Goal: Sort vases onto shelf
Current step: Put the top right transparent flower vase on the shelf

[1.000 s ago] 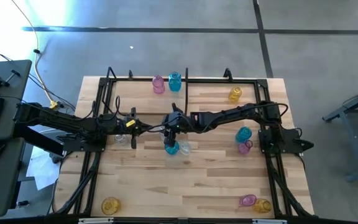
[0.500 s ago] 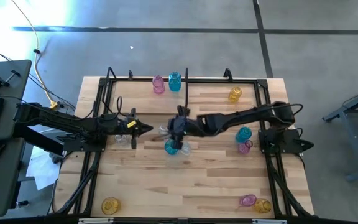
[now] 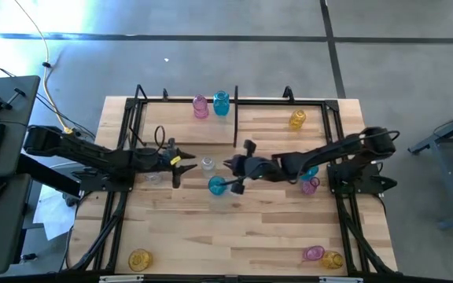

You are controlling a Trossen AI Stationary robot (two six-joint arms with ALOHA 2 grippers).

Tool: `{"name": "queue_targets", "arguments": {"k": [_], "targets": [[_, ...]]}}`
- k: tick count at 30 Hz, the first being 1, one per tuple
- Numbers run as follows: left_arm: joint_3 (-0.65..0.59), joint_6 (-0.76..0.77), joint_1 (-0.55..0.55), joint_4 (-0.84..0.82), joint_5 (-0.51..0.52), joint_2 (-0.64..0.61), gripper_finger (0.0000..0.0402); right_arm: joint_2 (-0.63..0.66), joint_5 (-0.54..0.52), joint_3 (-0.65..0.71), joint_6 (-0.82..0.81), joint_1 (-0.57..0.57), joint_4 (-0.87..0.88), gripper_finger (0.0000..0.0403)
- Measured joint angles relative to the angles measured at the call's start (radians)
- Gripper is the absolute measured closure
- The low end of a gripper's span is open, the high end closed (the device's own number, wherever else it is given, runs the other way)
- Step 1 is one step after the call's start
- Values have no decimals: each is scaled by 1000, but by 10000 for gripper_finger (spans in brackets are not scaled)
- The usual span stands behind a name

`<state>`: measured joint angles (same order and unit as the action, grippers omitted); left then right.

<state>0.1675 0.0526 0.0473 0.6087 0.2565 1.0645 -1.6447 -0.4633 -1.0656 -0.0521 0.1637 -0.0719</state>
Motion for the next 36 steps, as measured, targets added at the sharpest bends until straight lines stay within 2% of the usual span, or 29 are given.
{"name": "queue_targets", "arguments": {"k": [4, 8, 16, 23, 29, 36], "targets": [[46, 24, 9, 4, 12, 73, 190, 51, 0, 61, 6, 7, -74, 386], [97, 25, 9, 4, 11, 150, 162, 66, 2, 85, 5, 14, -87, 395], [130, 41, -13, 125, 4, 266, 157, 66, 2, 85, 7, 22, -90, 401], [131, 68, -55, 151, -69, 314, 158, 65, 2, 85, 8, 23, -94, 401], [130, 69, -78, 227, -102, 352, 183, 65, 2, 85, 8, 23, -97, 400], [130, 47, -81, 231, -108, 350, 268, 64, 2, 85, 8, 23, -96, 400]]}}
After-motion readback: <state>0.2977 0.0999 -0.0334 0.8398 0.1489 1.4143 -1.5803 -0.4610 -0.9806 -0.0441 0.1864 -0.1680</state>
